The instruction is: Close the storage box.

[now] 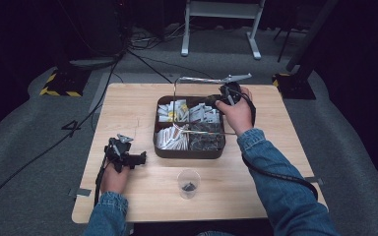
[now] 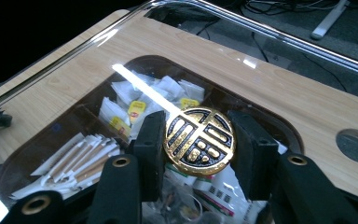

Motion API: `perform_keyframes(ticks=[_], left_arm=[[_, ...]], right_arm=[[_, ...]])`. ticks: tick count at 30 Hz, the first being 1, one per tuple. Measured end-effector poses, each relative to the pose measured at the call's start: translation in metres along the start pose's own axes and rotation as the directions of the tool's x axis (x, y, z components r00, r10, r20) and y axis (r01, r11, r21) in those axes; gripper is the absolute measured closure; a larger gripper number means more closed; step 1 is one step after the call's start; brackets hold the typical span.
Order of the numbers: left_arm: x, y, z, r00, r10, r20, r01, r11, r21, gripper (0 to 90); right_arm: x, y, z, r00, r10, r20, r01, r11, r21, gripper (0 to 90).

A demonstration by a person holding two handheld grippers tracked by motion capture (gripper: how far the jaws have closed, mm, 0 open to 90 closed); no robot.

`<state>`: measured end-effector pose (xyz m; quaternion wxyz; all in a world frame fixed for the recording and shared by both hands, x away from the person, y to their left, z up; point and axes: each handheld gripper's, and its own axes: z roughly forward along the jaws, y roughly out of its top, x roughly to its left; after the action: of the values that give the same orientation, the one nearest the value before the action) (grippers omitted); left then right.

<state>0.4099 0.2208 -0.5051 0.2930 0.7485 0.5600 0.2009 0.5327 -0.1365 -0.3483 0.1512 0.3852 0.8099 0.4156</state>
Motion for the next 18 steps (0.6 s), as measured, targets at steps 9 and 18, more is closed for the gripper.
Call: perform_keyframes(ticks=[9,18], left_arm=[[0.0,0.0,0.0,1.0,0.001,-0.002,-0.001,1.0,-0.002,0.1],[0.0,0.0,0.0,1.0,0.001,-0.002,-0.001,1.0,-0.001,0.1]], right_arm=[[0.018,0.009,0.013,0.9997,-0.013,-0.02,0.013,1.0,-0.007,59.1],[0.032,0.009,0.03,0.9996,-0.001,-0.028,0.001,1.0,-0.007,59.1]])
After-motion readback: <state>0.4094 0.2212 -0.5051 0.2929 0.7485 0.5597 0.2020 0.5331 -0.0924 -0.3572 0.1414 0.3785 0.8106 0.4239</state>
